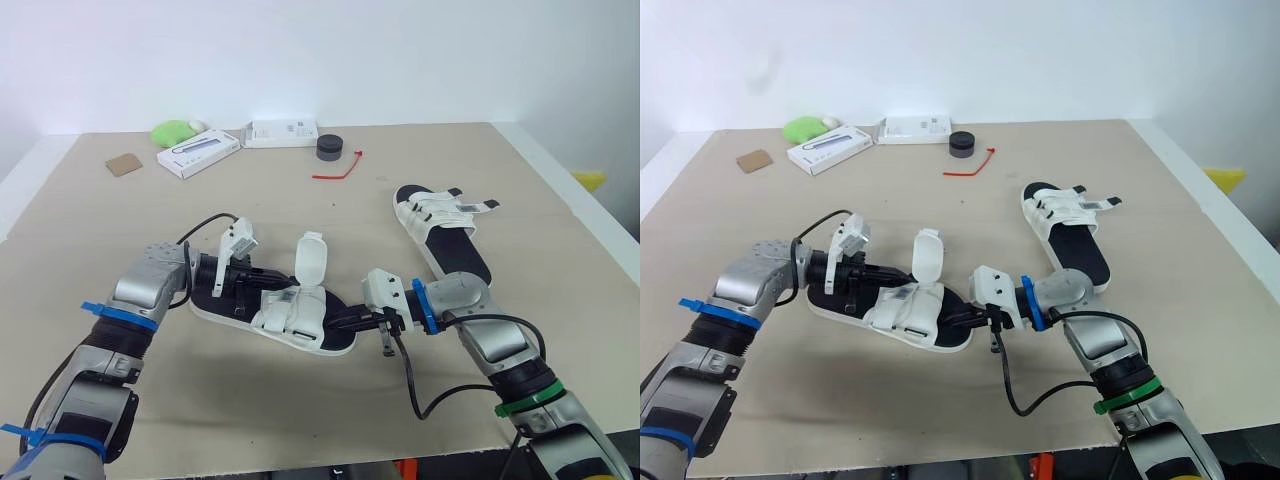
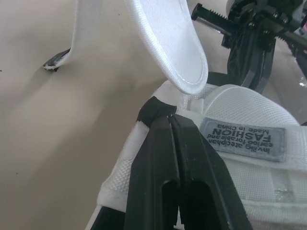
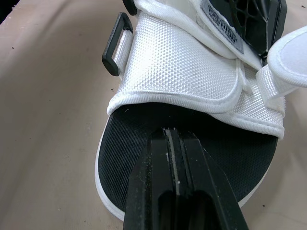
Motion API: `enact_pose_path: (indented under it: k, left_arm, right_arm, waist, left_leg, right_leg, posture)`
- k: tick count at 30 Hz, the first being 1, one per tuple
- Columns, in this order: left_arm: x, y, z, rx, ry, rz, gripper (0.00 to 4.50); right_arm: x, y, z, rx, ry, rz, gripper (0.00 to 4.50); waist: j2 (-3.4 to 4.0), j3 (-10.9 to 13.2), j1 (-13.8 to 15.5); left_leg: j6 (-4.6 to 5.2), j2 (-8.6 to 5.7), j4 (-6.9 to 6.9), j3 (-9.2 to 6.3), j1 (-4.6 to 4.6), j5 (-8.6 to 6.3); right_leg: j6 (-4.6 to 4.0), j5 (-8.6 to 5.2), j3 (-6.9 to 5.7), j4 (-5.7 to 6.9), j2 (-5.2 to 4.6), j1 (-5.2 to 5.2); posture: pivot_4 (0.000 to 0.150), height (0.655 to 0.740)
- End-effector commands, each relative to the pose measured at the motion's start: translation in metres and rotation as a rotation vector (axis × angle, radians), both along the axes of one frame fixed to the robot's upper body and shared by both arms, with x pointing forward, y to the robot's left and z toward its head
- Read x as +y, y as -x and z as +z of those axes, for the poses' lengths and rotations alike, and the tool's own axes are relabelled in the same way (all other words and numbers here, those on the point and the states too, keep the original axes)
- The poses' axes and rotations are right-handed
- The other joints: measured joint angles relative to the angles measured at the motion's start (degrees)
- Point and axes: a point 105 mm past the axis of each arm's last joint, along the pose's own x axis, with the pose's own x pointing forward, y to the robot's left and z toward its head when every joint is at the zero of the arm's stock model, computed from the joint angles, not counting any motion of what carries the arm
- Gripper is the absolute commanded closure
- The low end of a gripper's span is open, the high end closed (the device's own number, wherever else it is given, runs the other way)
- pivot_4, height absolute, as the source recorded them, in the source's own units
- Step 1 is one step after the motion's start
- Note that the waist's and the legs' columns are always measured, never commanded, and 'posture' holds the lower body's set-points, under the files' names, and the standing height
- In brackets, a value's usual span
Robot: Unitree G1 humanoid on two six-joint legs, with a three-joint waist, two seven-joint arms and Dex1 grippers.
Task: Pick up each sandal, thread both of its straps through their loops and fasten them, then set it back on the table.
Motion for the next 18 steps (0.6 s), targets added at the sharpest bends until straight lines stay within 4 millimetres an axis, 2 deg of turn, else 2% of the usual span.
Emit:
enact_pose_path:
  k: [1, 10, 18]
  left_arm:
    - [0.001, 0.011, 0.004, 0.014, 0.006, -0.022, 4.42]
    - [-0.002, 0.035, 0.006, 0.041, 0.008, -0.061, 4.42]
    - [-0.003, 0.019, 0.007, -0.032, 0.008, 0.087, 4.42]
  right_arm:
    - [0.002, 0.000, 0.007, -0.039, -0.019, 0.002, 4.50]
    - [0.000, -0.017, 0.021, -0.081, -0.043, -0.024, 4.50]
    - [0.002, -0.019, 0.020, -0.083, -0.046, -0.025, 4.50]
  waist:
    - [0.00, 0.00, 0.00]
    - [0.00, 0.00, 0.02]
    - [0.00, 0.00, 0.08]
  left_leg:
    - [0.01, 0.00, 0.00, -0.02, 0.00, 0.00]
    - [0.02, -0.01, 0.00, -0.11, -0.02, -0.01]
    - [0.02, -0.01, 0.00, -0.14, -0.02, -0.01]
  right_leg:
    - [0.01, -0.01, 0.00, 0.00, 0.00, 0.00]
    - [0.03, -0.02, 0.03, 0.00, -0.03, -0.03]
    - [0.02, -0.01, 0.02, 0.00, -0.04, -0.02]
  posture:
    - [0.150, 0.7400]
    - [0.150, 0.7400]
    - [0.150, 0.7400]
